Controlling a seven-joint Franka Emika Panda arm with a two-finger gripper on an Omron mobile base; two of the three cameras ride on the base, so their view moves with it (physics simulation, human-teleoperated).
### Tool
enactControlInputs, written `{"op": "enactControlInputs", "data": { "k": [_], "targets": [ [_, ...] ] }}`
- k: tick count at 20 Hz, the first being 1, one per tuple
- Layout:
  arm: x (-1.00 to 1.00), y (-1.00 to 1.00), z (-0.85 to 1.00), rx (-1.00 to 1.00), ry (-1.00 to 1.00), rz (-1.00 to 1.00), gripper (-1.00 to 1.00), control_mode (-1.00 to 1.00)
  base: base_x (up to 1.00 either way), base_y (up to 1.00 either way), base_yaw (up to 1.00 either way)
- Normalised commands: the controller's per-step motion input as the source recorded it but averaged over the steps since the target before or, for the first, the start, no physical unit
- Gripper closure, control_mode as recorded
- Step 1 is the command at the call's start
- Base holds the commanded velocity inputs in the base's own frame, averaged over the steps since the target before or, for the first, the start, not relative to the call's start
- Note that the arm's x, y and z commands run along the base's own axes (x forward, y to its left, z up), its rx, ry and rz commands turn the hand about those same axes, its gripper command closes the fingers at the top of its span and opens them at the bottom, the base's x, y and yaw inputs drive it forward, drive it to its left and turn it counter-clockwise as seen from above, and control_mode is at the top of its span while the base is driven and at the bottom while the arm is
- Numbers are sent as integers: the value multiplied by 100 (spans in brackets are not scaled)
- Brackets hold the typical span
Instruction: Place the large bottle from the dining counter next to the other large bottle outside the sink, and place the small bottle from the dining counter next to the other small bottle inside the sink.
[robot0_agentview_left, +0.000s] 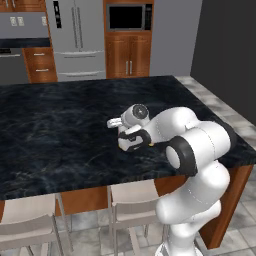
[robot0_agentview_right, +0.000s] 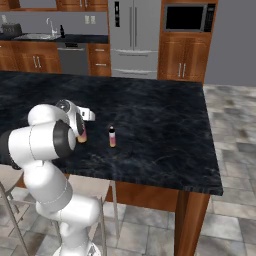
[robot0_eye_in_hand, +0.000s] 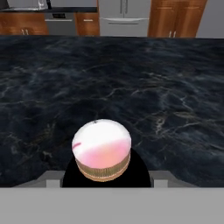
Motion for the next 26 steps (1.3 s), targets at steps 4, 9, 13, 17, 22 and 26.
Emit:
{"op": "enactControlInputs", "data": {
  "k": [4,9,13,17,22,26],
  "targets": [
    [0,0,0,0,0,0,100,100,-21,0,0],
    [0,0,0,0,0,0,100,100,-53,0,0],
    [0,0,0,0,0,0,100,100,-38,-1,0],
    [0,0,0,0,0,0,100,100,-14,-19,0],
    [0,0,0,0,0,0,100,100,0,-53,0],
    [0,0,0,0,0,0,100,100,-1,-64,0]
  ]
}}
